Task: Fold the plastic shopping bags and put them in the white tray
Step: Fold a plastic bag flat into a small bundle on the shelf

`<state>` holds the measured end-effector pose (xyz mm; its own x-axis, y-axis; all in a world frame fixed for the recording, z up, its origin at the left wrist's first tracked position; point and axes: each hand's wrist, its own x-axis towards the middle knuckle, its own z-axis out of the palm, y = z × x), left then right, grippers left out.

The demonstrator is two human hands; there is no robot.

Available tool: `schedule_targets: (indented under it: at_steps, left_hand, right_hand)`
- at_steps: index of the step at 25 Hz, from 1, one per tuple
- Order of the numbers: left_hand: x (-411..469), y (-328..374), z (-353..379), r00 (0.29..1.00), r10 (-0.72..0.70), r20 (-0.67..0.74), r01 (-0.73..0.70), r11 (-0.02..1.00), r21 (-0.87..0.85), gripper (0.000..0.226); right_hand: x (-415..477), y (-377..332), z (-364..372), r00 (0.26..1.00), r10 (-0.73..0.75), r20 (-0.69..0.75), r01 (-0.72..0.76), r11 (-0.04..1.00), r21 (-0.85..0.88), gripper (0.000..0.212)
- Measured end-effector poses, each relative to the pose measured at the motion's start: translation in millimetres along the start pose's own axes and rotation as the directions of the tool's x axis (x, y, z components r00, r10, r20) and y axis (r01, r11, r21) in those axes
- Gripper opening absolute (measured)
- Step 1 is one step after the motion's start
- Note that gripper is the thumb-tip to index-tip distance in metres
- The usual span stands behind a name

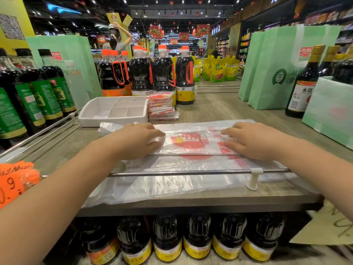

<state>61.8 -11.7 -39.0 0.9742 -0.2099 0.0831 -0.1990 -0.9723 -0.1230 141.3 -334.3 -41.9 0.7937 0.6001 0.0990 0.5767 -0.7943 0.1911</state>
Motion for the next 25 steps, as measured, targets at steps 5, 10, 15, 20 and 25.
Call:
schedule_targets:
  at_steps: [5,10,15,20,25]
  left_hand:
    - [-6,14,-2,0.977,0.138,0.164,-0.129,0.989,-0.068,0.068]
    - [-5,19,-2,0.970,0.226,0.087,-0.234,0.968,0.095,0.048]
    - [-1,22,-4,0.978,0.207,-0.034,-0.198,0.964,0.179,0.031]
    - [9,21,-10,0.955,0.229,-0.189,-0.214,0.972,0.096,0.022]
    - [31,23,-46,0.997,0.000,-0.075,-0.028,0.927,-0.373,0.028]
  right_hand:
    - [-9,-14,-6,0.983,-0.138,0.122,0.125,0.986,0.113,0.079]
    - [-10,-16,-8,0.982,-0.169,0.081,0.168,0.986,0.023,0.051]
    - [-7,-12,-5,0.967,-0.196,-0.165,0.178,0.976,-0.123,0.026]
    - [7,-5,-4,0.909,-0.105,-0.404,0.091,0.994,-0.054,0.023]
    - [13,2,-15,0.761,-0.036,-0.648,0.014,0.999,-0.039,0.037]
